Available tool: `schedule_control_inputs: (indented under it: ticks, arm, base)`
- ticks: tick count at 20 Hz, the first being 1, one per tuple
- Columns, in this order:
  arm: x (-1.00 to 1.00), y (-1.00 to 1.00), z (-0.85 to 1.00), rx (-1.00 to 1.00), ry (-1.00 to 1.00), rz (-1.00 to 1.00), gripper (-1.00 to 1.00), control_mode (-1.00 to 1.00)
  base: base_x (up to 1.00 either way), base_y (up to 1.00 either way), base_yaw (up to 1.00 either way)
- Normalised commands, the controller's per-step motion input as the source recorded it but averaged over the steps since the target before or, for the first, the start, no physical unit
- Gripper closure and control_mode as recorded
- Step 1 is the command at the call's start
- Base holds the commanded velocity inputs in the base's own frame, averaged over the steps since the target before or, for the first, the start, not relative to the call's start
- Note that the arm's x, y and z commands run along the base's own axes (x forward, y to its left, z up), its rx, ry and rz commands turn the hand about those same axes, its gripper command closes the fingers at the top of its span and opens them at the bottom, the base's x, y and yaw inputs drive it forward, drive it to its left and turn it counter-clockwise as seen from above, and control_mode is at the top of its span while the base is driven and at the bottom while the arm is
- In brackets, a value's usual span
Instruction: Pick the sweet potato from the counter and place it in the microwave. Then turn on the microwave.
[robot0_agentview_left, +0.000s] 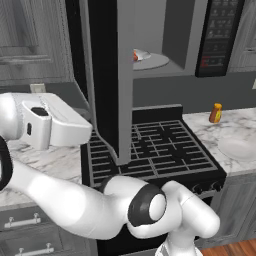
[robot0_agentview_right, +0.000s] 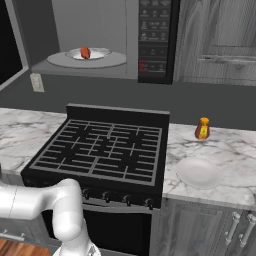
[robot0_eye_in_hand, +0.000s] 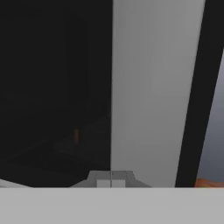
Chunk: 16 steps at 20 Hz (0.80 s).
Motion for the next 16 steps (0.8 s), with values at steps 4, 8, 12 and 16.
schedule_control_inputs:
  ticks: [4, 8, 12, 16]
  arm:
    - [0.0, -0.34, 0.0, 0.0, 0.0, 0.01, 1.0, -1.0]
    - [0.0, -0.33, -0.07, 0.0, 0.0, 0.03, 1.0, -1.0]
    - [0.0, -0.32, -0.11, 0.0, 0.0, 0.04, 1.0, -1.0]
    - [0.0, -0.27, -0.11, -0.01, 0.0, 0.05, 1.0, -1.0]
  base:
    - [0.0, 0.0, 0.0]
    - [0.0, 0.0, 0.0]
    - [0.0, 0.0, 0.0]
    - [0.0, 0.0, 0.0]
